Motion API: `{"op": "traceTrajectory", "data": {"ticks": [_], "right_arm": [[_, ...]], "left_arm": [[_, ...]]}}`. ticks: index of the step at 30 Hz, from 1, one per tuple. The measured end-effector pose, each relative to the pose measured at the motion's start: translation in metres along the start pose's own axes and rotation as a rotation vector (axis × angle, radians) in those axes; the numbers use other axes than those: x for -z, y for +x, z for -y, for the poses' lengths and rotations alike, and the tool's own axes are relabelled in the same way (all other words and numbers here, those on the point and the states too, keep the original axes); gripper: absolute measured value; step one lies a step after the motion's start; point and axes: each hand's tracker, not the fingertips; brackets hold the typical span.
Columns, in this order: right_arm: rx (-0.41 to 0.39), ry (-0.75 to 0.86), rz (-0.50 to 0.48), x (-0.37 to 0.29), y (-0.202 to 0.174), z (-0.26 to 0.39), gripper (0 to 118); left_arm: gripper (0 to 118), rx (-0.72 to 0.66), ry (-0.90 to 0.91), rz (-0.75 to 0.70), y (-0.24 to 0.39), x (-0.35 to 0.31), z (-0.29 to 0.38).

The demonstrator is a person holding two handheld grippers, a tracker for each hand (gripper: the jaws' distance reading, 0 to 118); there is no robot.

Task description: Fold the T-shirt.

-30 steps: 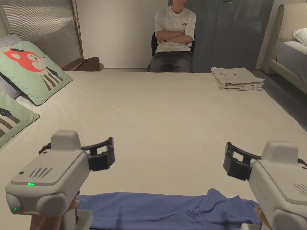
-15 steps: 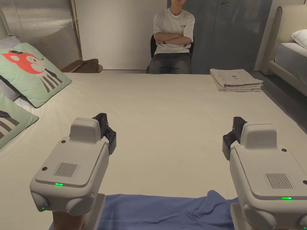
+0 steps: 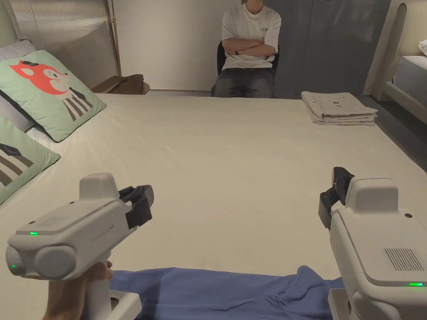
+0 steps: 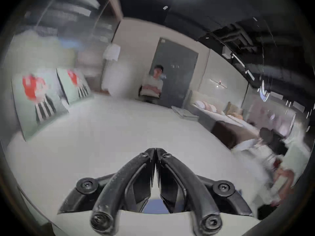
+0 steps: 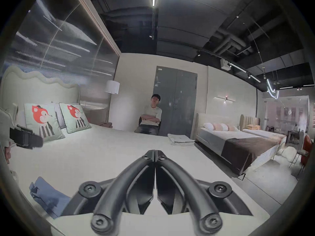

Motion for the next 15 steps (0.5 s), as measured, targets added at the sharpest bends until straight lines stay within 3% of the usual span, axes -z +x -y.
{"op": "traceTrajectory", "data": {"ticks": [5,13,15], "right_arm": [[-0.007,-0.024,-0.013,0.008,-0.007,0.006,0],[-0.017,-0.068,-0.042,0.021,-0.026,0.02,0],[-0.021,-0.08,-0.053,0.024,-0.032,0.024,0]], "left_arm": [[0,-0.239,-0.203,0.027,-0.083,-0.005,0.013],[0,-0.399,-0.381,-0.036,-0.175,-0.027,0.061],[11,-0.443,-0.424,-0.058,-0.189,-0.031,0.071]]}}
